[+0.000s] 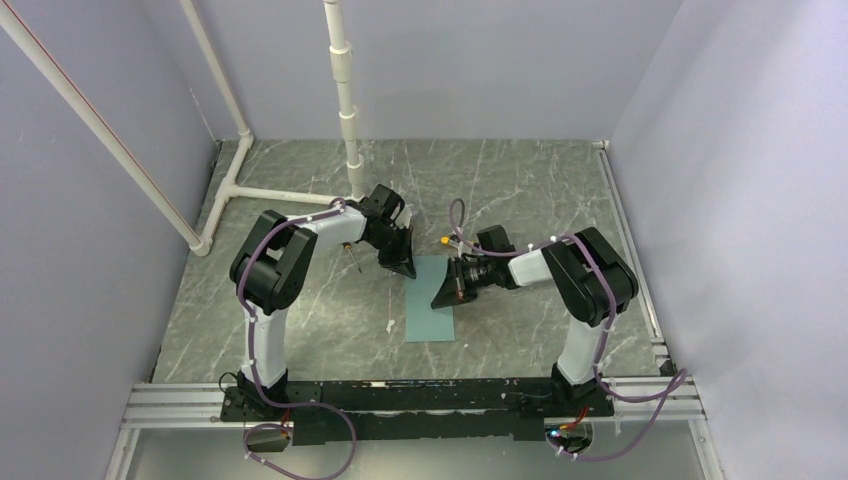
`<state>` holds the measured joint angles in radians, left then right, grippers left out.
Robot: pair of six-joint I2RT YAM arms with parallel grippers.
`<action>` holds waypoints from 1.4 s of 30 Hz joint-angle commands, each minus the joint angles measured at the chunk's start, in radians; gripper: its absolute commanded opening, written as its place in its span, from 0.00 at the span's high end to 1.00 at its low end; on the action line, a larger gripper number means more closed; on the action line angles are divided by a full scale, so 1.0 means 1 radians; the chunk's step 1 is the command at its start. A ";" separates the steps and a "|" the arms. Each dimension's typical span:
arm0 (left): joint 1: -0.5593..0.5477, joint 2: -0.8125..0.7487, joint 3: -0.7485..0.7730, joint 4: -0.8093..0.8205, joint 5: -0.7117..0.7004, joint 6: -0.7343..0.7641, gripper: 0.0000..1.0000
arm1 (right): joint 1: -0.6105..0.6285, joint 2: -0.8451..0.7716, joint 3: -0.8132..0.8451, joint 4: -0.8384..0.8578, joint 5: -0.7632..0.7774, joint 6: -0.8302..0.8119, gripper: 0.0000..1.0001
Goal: Place the letter into the envelope and seal it
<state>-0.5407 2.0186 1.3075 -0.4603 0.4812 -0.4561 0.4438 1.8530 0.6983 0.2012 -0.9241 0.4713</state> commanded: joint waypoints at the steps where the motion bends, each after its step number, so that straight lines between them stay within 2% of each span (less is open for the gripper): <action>1: 0.003 0.024 -0.037 -0.053 -0.110 0.043 0.98 | 0.015 0.020 -0.073 -0.193 0.121 -0.074 1.00; 7: 0.005 0.026 -0.031 -0.053 -0.107 0.045 0.97 | 0.016 -0.030 -0.106 -0.253 0.114 -0.078 1.00; 13: 0.004 0.020 -0.034 -0.051 -0.107 0.045 0.98 | 0.016 0.004 -0.037 -0.269 0.173 -0.076 1.00; 18: 0.005 0.015 -0.038 -0.051 -0.103 0.046 0.98 | 0.015 0.073 0.038 -0.171 0.203 -0.035 1.00; 25: 0.004 0.014 -0.039 -0.056 -0.099 0.050 0.97 | 0.013 0.149 0.133 -0.115 0.221 -0.024 1.00; 34: 0.004 0.009 -0.054 -0.046 -0.102 0.046 0.98 | 0.011 0.113 0.163 -0.071 0.355 0.023 1.00; 42: 0.007 0.006 -0.056 -0.048 -0.107 0.048 0.98 | 0.013 0.115 0.153 -0.058 0.393 0.050 1.00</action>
<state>-0.5285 2.0106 1.2961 -0.4385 0.4728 -0.4488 0.4648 1.9362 0.8665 0.1017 -0.8547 0.5705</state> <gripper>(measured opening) 0.031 0.007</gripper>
